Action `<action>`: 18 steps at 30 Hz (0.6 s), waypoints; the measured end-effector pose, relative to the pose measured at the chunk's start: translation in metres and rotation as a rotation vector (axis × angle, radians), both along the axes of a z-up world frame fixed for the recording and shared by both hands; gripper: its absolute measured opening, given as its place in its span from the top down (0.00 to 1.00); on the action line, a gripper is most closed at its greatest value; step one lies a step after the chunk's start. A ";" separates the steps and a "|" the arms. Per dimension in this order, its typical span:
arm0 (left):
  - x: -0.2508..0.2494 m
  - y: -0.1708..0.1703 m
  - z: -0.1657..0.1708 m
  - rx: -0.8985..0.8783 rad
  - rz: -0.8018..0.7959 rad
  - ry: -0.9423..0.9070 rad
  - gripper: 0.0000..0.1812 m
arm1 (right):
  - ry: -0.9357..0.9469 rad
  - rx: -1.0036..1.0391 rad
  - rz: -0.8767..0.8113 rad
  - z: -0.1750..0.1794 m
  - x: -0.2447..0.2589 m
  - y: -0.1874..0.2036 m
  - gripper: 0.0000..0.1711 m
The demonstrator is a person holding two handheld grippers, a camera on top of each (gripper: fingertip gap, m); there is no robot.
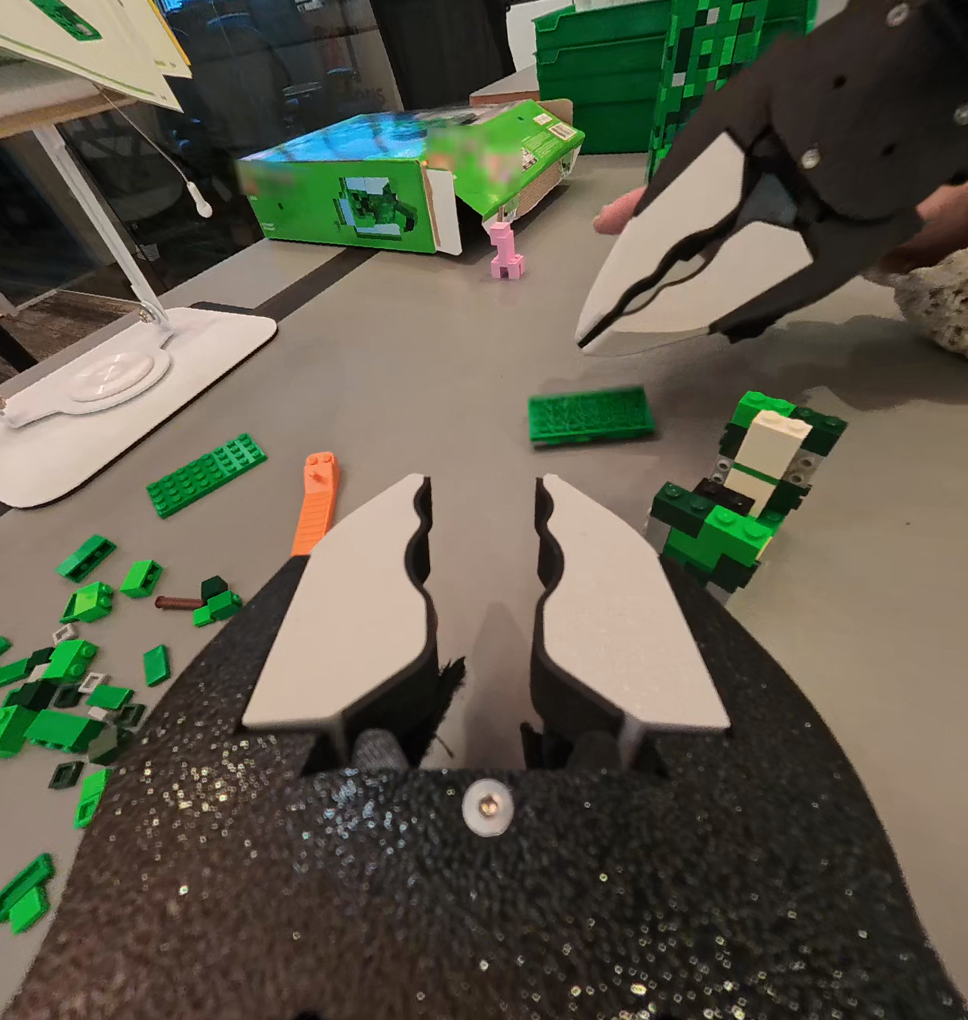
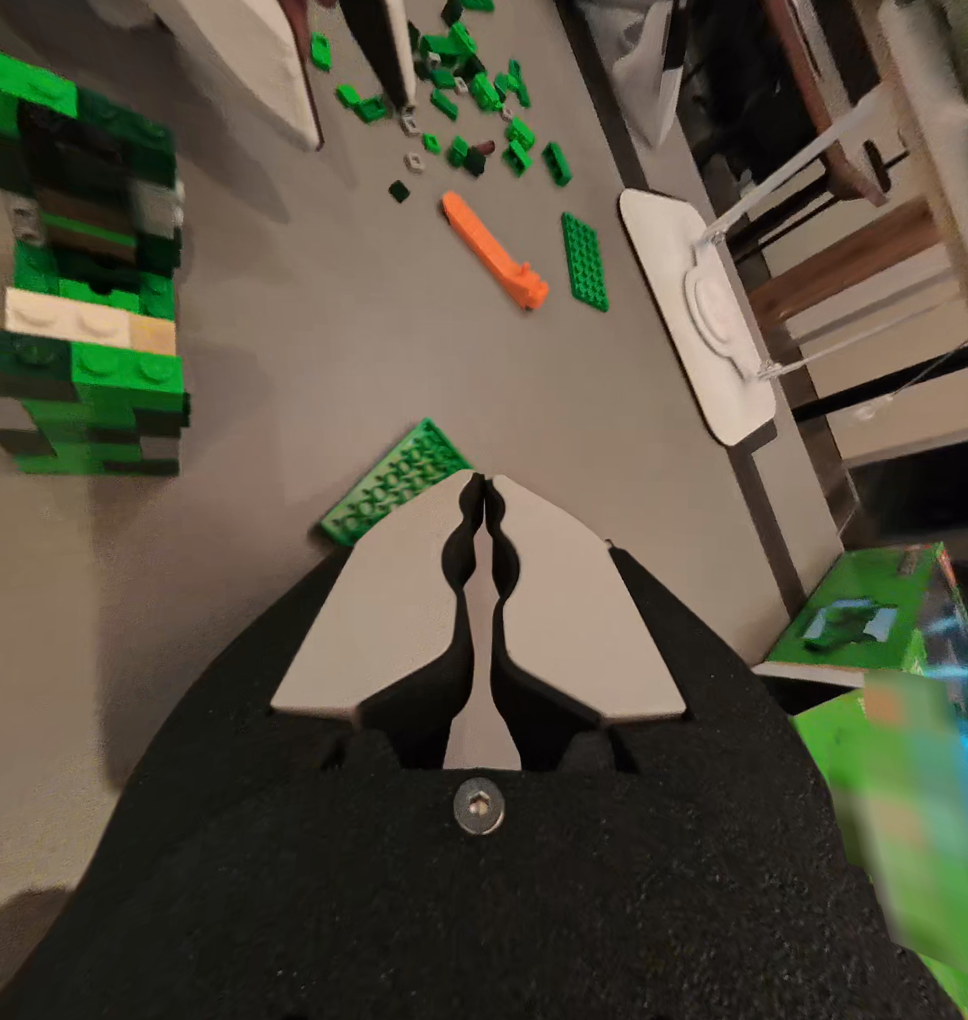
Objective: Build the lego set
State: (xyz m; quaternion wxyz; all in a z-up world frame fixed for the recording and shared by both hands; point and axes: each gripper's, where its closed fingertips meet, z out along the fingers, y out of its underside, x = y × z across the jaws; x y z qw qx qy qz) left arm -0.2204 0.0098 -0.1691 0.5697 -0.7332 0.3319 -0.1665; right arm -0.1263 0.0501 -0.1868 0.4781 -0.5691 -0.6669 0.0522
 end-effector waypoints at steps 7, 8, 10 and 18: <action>-0.001 0.001 0.000 0.012 0.008 0.014 0.81 | 0.034 -0.273 -0.038 -0.016 -0.001 -0.006 0.89; -0.001 0.001 0.000 0.013 0.010 0.012 0.81 | 0.060 -0.366 -0.070 -0.017 -0.001 -0.007 0.82; -0.002 0.001 0.000 0.011 0.012 0.009 0.82 | 0.074 -0.574 -0.111 -0.021 -0.003 -0.015 0.66; -0.002 0.001 -0.001 0.012 0.013 0.018 0.82 | -0.059 -0.620 -0.244 -0.043 -0.004 -0.024 0.70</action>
